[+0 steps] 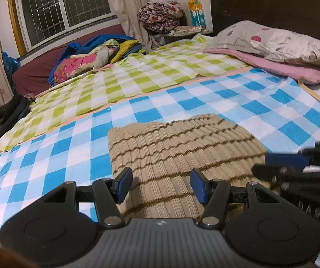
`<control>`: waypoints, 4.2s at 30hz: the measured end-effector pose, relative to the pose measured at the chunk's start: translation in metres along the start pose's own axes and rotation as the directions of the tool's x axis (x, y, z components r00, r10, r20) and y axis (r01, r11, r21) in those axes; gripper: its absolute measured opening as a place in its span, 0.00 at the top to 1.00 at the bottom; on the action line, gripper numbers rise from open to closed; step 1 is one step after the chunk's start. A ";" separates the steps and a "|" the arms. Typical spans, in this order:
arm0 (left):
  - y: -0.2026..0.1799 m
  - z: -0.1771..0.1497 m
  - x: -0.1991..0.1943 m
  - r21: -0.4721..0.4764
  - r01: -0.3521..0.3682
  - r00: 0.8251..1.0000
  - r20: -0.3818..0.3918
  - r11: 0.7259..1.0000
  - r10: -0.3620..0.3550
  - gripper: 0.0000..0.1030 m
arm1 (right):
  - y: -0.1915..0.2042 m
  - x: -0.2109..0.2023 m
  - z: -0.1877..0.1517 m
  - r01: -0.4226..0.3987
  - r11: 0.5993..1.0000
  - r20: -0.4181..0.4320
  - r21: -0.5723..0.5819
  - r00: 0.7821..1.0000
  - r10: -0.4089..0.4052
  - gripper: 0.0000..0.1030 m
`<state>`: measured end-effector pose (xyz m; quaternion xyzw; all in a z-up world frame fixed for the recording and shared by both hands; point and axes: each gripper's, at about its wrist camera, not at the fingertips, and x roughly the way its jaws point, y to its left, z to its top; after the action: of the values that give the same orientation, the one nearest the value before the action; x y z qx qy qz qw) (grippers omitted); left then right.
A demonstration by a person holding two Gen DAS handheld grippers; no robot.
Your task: Fold small clothes
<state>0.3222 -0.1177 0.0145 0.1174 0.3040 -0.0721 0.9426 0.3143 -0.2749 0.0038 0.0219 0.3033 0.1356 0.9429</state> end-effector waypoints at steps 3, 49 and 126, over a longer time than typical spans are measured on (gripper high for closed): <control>0.002 0.002 0.002 -0.016 0.002 1.000 0.004 1.000 -0.002 0.41 | 0.000 0.002 -0.005 -0.004 1.000 -0.007 -0.020 1.000 0.004 0.83; 0.047 -0.086 -0.056 -0.255 0.093 0.994 -0.030 0.963 -0.104 0.37 | -0.036 -0.040 -0.040 -0.192 0.938 -0.136 0.289 0.961 0.239 0.66; 0.045 -0.033 0.006 -0.287 0.066 0.997 -0.023 0.956 -0.075 0.33 | -0.038 0.027 0.005 -0.115 0.948 -0.057 0.296 0.989 0.138 0.71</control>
<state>0.3177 -0.0661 -0.0075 -0.0300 0.3310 -0.0589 0.9413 0.3474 -0.3040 -0.0123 0.1750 0.3541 0.1501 0.9063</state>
